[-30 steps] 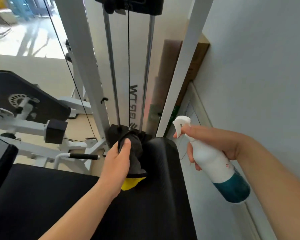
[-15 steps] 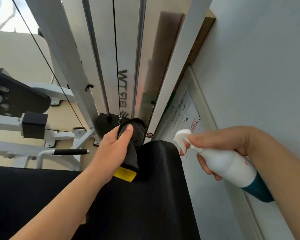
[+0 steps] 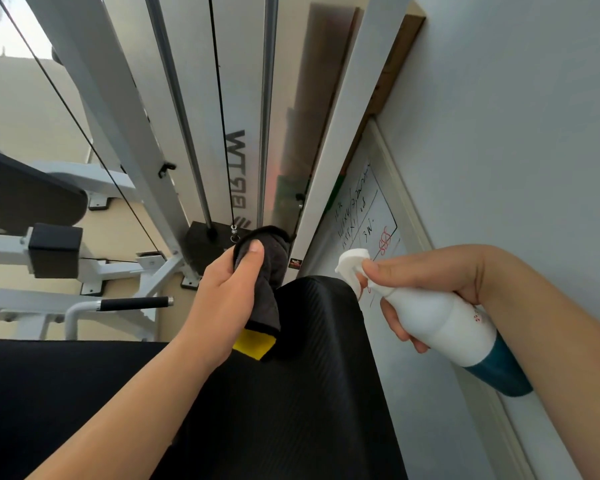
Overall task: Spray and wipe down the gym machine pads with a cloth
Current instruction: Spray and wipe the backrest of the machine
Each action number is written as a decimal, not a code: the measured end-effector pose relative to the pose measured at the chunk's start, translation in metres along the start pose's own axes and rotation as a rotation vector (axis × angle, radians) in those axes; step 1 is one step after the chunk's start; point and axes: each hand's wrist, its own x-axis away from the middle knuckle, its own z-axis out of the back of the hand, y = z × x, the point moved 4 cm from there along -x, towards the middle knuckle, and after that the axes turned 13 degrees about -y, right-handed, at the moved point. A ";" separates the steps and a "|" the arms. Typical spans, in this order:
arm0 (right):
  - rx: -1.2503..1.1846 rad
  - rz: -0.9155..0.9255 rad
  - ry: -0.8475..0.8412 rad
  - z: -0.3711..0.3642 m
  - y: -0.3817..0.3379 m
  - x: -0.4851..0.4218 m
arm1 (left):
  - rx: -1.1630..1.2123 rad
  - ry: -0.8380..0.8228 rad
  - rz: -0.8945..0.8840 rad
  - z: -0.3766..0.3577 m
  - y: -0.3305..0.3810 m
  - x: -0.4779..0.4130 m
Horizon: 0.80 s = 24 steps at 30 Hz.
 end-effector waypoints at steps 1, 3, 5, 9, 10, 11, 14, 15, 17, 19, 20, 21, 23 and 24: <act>0.007 0.000 0.003 -0.001 -0.001 0.000 | -0.004 -0.001 -0.003 0.001 -0.001 -0.001; 0.006 0.016 0.027 -0.001 -0.003 -0.002 | 0.001 -0.002 -0.010 0.001 0.000 -0.001; -0.007 0.033 0.044 -0.002 -0.005 -0.003 | -0.002 0.003 -0.022 0.001 0.002 0.000; -0.033 0.085 0.057 0.000 -0.004 0.001 | -0.141 -0.060 -0.104 -0.006 0.012 0.005; -0.037 0.101 0.074 0.001 -0.004 0.004 | -0.212 -0.127 -0.148 -0.013 0.016 0.007; -0.051 0.125 0.098 0.002 -0.003 0.006 | -0.281 -0.209 -0.187 -0.022 0.020 0.007; -0.124 0.186 0.196 0.011 0.001 0.013 | -0.549 -0.462 -0.293 -0.056 0.027 0.003; -0.141 0.193 0.229 0.012 0.003 0.014 | -0.681 -0.526 -0.328 -0.064 0.027 -0.001; -0.165 0.196 0.277 0.013 0.006 0.012 | -0.809 -0.609 -0.293 -0.068 0.022 -0.014; -0.194 0.211 0.296 0.010 0.007 0.009 | -0.610 -0.662 -0.149 -0.062 0.015 -0.026; -0.206 0.220 0.295 0.008 0.006 0.008 | -0.492 -0.676 -0.098 -0.058 0.010 -0.029; -0.209 0.230 0.299 0.009 0.005 0.006 | -0.401 -0.660 -0.042 -0.052 0.003 -0.031; -0.191 0.266 0.318 0.009 -0.004 0.001 | -0.319 -0.550 0.097 -0.031 -0.017 -0.039; -0.172 0.288 0.334 0.009 -0.011 -0.001 | -0.337 -0.481 0.183 -0.015 -0.032 -0.043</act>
